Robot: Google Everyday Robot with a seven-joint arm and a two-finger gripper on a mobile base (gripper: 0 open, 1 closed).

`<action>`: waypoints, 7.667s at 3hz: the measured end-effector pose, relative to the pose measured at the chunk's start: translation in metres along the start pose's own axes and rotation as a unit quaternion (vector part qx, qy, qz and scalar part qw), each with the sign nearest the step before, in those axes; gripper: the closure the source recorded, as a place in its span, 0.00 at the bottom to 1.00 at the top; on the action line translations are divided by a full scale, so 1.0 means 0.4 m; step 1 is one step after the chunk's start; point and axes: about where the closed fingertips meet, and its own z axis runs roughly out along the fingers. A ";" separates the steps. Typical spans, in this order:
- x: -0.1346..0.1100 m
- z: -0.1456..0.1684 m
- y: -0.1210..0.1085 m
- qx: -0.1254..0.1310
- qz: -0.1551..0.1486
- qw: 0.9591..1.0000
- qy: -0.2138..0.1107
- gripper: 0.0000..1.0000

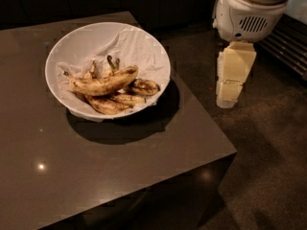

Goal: Pick banana from white bowl

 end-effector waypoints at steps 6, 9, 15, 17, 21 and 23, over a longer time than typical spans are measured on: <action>-0.346 0.031 -0.159 0.021 -0.126 0.990 -0.058 0.00; -0.400 0.096 -0.184 -0.012 -0.146 0.988 -0.050 0.13; -0.521 0.286 -0.143 -0.002 -0.247 0.964 0.099 0.28; -0.555 0.315 -0.139 -0.016 -0.265 0.960 0.094 0.42; -0.548 0.369 -0.129 -0.070 -0.250 0.964 0.048 0.73; -0.535 0.317 -0.118 -0.024 -0.232 0.972 0.016 1.00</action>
Offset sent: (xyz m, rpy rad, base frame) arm 0.0486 0.0975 0.0295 -0.0481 0.0621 0.2204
